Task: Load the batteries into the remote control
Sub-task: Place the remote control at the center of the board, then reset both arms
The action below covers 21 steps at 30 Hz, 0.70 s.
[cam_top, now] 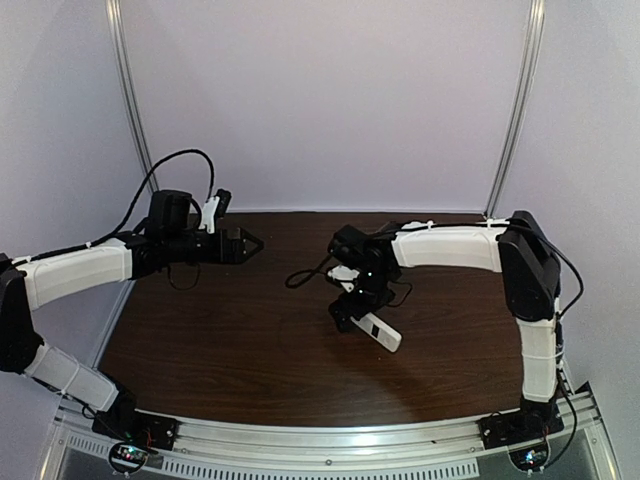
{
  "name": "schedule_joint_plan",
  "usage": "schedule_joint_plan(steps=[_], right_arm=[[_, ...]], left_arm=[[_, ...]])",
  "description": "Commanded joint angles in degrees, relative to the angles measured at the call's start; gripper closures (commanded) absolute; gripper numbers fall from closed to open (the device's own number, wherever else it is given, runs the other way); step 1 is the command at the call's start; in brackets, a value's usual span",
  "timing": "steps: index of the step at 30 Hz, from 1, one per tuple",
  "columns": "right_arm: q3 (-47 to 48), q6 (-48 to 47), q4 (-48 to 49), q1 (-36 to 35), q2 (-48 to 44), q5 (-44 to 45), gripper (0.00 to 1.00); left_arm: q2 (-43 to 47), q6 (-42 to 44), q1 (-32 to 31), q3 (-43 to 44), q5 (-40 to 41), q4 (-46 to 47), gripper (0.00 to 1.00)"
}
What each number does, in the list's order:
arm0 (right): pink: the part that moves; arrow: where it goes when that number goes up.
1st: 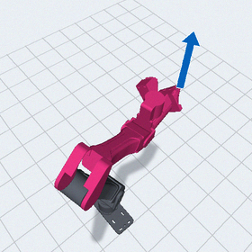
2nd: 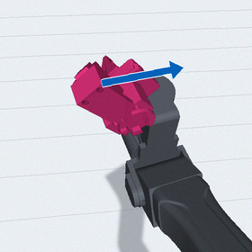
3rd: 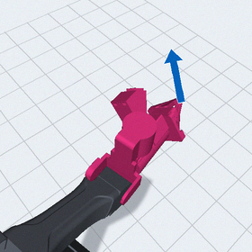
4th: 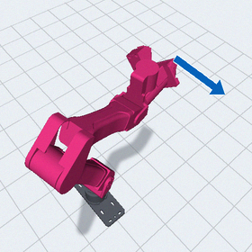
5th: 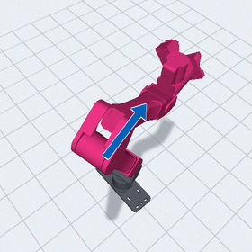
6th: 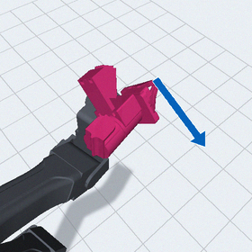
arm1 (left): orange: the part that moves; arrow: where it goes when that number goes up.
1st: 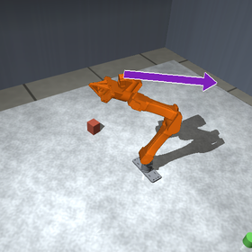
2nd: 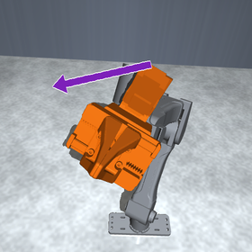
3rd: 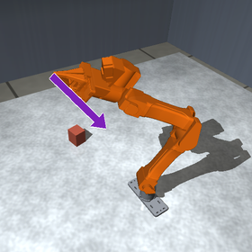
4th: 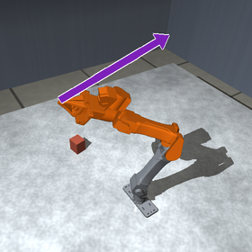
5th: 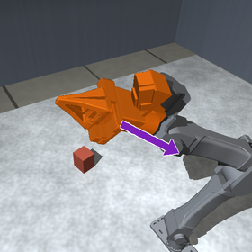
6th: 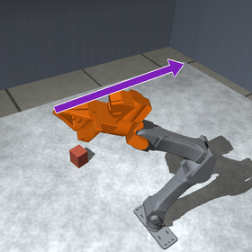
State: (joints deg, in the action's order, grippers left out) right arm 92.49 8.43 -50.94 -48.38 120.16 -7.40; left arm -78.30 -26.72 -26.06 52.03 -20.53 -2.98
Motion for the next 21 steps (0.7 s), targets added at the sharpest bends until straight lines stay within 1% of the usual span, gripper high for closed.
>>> schedule_joint_plan(steps=[1, 5, 9, 11, 15, 21], right_arm=[[-1.24, 1.53, 5.64, 1.62, -8.65, -3.19, 0.0], [-5.06, 3.01, 12.58, 4.39, -15.9, -8.45, 0.0], [-12.05, 5.24, 21.97, 8.23, -24.77, -14.35, 0.0], [-16.3, 6.8, 25.81, 11.55, -29.39, -16.73, 0.0], [-25.64, 9.55, 34.69, 18.14, -36.28, -19.81, 0.0], [-40.99, 13.55, 47.32, 24.14, -42.57, -21.79, 0.0]], left_arm=[[0.86, -1.05, 0.58, 0.42, -1.31, 2.54, 0.03], [-0.26, -1.29, 0.58, 3.0, -1.35, 1.39, 0.02], [-2.29, -1.1, 0.58, 7.06, 1.0, -3.58, 0.03], [-3.19, -0.78, 0.58, 8.77, 3.34, -5.48, 0.03], [-5.77, 0.34, 0.78, 11.38, 5.34, -7.79, 0.03], [-10.0, -0.26, 1.19, 11.38, 6.58, -7.67, 0.02]])
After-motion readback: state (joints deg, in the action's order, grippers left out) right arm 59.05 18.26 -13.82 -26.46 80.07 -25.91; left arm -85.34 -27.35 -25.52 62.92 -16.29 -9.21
